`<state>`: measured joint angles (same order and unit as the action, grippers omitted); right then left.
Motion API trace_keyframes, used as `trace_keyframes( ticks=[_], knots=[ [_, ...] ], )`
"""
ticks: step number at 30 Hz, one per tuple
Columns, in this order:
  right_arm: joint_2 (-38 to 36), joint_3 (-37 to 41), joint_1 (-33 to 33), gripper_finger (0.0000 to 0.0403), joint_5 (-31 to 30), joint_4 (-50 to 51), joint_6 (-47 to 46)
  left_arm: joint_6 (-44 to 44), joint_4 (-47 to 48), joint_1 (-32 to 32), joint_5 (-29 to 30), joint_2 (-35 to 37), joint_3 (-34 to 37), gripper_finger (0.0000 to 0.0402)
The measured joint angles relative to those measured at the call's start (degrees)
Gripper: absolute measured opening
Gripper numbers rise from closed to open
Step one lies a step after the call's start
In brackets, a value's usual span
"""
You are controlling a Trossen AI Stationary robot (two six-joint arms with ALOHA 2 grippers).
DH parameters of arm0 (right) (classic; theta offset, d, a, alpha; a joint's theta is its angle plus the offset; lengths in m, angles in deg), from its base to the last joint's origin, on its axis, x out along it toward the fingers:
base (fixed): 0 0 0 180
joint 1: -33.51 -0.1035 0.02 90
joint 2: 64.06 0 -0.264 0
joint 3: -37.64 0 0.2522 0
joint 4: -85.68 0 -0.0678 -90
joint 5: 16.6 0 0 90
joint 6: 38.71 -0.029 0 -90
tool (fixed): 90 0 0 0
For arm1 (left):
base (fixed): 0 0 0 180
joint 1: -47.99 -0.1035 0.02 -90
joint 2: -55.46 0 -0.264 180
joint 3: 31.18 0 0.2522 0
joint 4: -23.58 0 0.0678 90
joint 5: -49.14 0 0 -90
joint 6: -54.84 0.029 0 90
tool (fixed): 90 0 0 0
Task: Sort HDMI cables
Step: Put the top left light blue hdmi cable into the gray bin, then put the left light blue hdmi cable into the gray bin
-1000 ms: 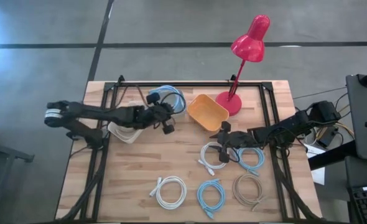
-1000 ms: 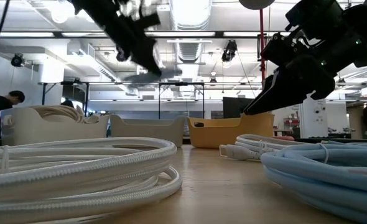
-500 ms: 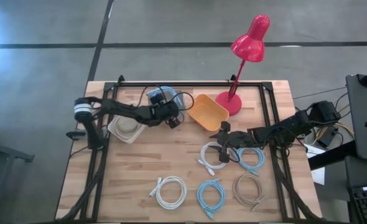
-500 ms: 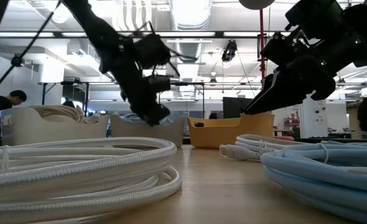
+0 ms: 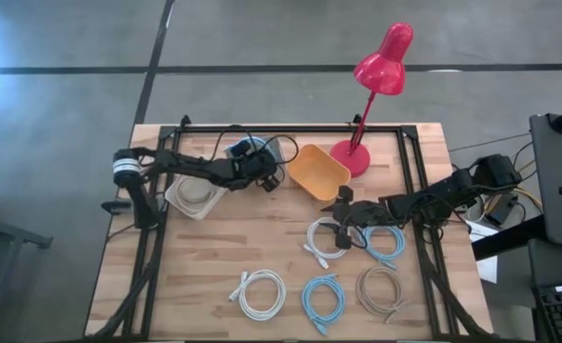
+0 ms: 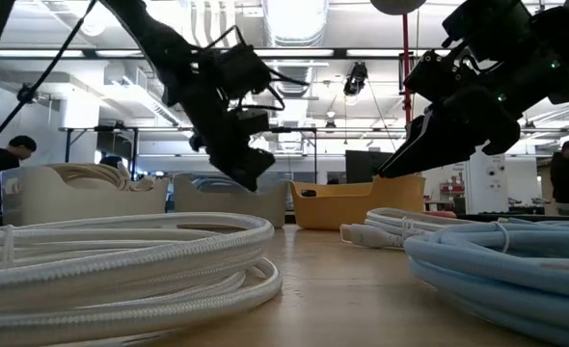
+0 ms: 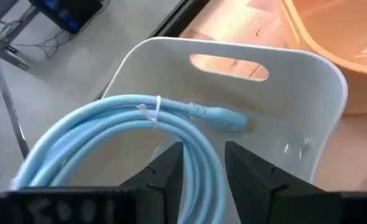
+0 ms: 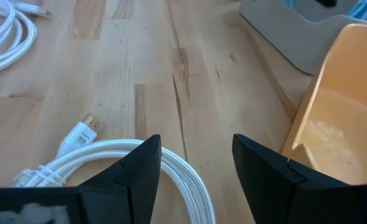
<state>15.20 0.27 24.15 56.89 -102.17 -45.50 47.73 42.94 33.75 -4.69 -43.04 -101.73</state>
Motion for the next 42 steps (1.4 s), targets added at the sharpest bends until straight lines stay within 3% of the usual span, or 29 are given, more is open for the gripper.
trace_keyframes(
  ticks=[7,20,23,33,42],
  knots=[
    [0.01,0.0,0.0,0.0194,0.56,0.12,-2.65,1.66,3.7,1.67,-1.56,6.9,-0.21,0.0141],
    [0.29,-4.19,-2.24,0.0194,19.59,-2.97,-4.63,5.49,9.92,7.16,-5.59,18.47,0.57,0.014],
    [1.79,-9.27,-5.75,0.0194,20.87,3.67,-4.65,5.06,9.76,7.63,-5.55,19.24,2.98,0.014],
    [14.93,-32.96,-14.77,0.0194,21.66,40.12,-8.57,-0.48,8.48,7.65,-5.07,19.26,9.98,0.014],
    [27.67,-45.72,-17.93,0.0194,24.16,53.18,-10.36,-3.22,6.08,7.76,-4.68,19.26,14.11,0.014]
  ],
)
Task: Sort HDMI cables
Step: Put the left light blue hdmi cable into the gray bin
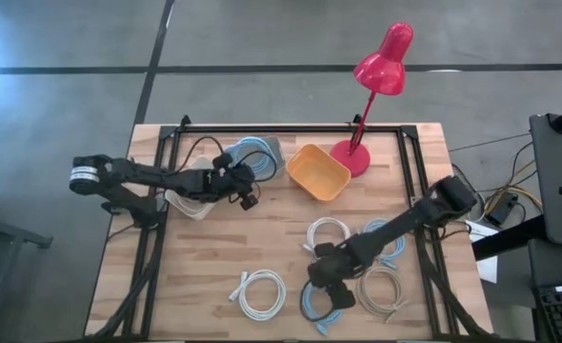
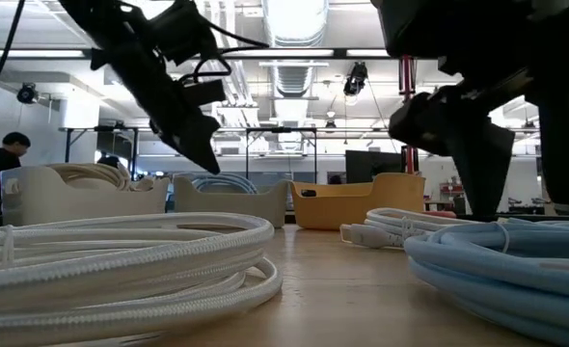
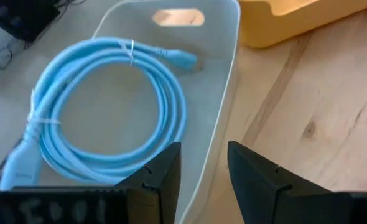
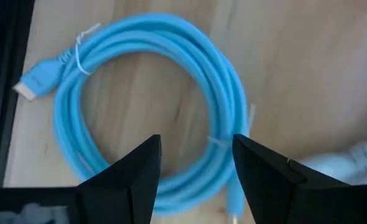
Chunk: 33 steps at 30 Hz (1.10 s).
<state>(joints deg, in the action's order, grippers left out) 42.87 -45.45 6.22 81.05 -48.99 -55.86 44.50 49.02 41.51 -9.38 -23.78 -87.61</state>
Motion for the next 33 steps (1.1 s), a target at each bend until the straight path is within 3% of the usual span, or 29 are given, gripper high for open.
trace_keyframes(
  ticks=[5,10,20,25,28,33],
  knots=[
    [4.52,-4.24,-0.22,0.0194,-8.42,3.31,1.54,-1.28,-2.61,0.11,-0.02,0.0,2.76,0.014],
    [8.23,-6.26,0.0,0.0182,-7.91,4.89,6.48,-0.26,-9.07,0.11,0.1,0.0,6.01,0.014],
    [5.21,-6.28,1.76,0.0043,-5.82,6.34,8.26,-0.15,-17.85,0.18,0.1,0.0,9.52,0.014],
    [1.67,-6.26,2.78,0.0033,-6.9,6.49,6.63,-1.37,-19.13,0.34,-1.04,0.0,10.18,0.014],
    [-0.84,-6.82,3.2,0.0035,-14.03,7.51,6.59,-2.67,-21.29,0.81,-3.23,0.0,10.18,0.014],
    [-2.93,-8.08,3.62,0.0051,-35.02,9.15,9.7,-3.69,-30.41,2.32,-13.85,0.0,10.18,0.014]
  ],
)
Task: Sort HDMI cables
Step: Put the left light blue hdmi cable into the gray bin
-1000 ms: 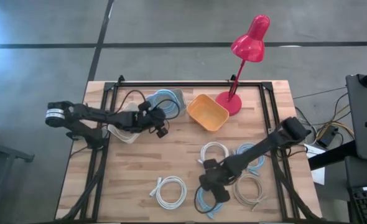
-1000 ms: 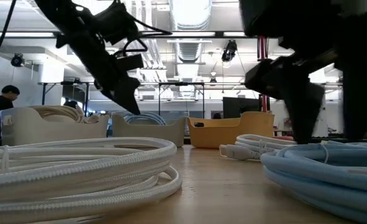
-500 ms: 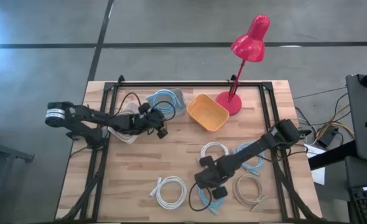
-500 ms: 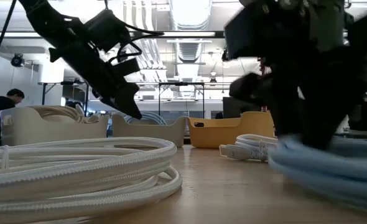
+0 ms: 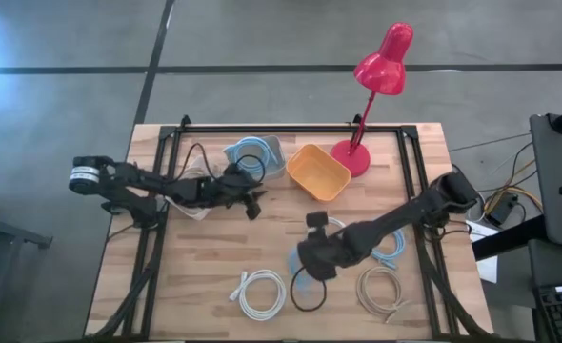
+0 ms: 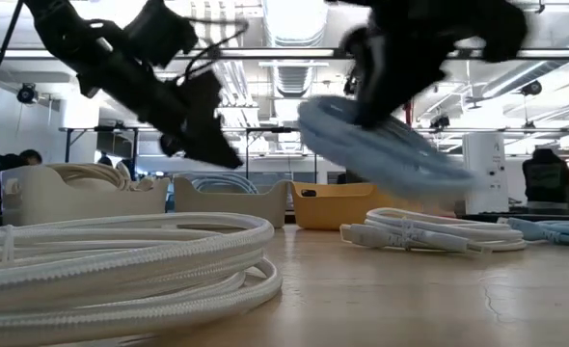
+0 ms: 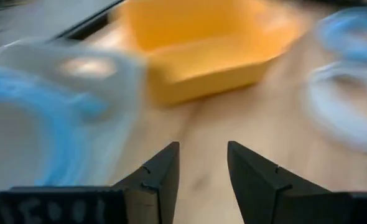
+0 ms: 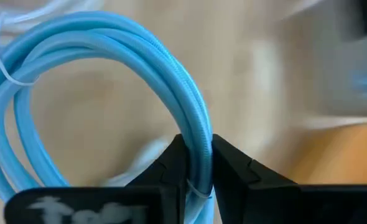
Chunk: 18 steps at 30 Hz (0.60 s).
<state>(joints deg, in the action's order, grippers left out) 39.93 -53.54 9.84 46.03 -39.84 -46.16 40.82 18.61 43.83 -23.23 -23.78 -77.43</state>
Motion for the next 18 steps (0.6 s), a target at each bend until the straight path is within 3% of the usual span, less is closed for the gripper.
trace_keyframes(
  ticks=[3,8,11,18],
  knots=[
    [-0.36,-0.05,0.57,0.0052,-8.9,-0.42,3.3,-0.04,-7.36,1.08,-9.03,0.0,-0.02,0.014],
    [0.1,0.58,2.92,0.005,-14.67,-0.61,6.37,-1.26,-15.09,2.49,-21.3,0.0,-0.04,0.014],
    [0.15,0.72,4.68,0.0051,-17.96,-0.88,6.39,-3.4,-15.56,3.01,-21.93,0.0,-0.04,0.014],
    [0.23,0.26,7.88,0.0051,-20.63,-4.18,6.19,-9.22,-17.08,3.16,-17.07,-1.67,-0.04,0.014]
  ],
)
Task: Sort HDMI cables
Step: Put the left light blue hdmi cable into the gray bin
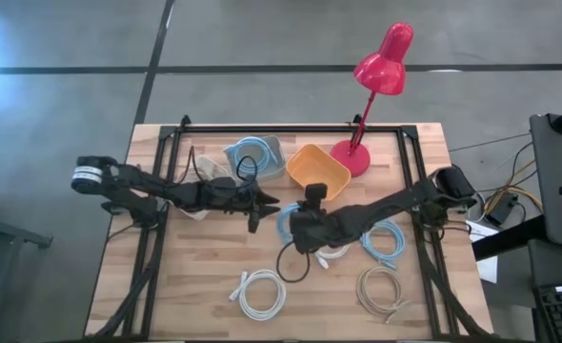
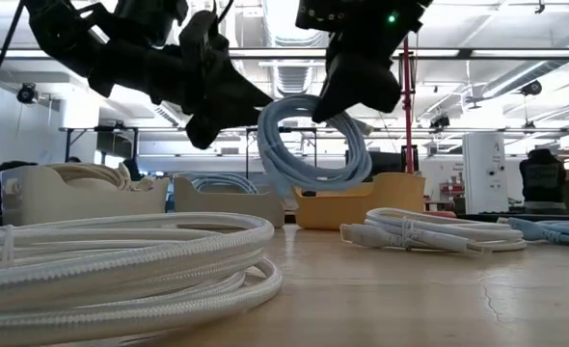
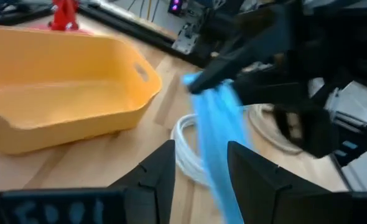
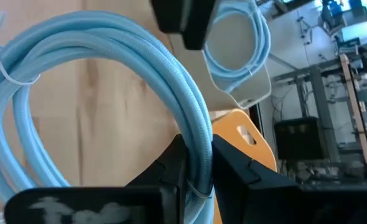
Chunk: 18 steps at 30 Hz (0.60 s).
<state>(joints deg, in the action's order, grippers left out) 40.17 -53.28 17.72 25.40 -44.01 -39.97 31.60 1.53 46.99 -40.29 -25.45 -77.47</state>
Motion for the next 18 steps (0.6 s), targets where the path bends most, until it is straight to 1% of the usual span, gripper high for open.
trace_keyframes(
  ticks=[7,14,18],
  knots=[
    [0.0,0.2,2.21,0.0051,-0.2,-0.07,0.07,-0.94,-3.46,0.36,-0.03,-1.33,0.0,0.014],
    [0.02,0.24,2.64,0.0052,-0.15,-2.81,4.8,-1.61,-7.67,0.37,0.46,-4.16,0.02,0.014],
    [0.07,0.28,3.04,0.0052,0.07,-2.89,5.57,-1.71,-9.27,0.38,1.01,-5.87,0.07,0.014]
  ],
)
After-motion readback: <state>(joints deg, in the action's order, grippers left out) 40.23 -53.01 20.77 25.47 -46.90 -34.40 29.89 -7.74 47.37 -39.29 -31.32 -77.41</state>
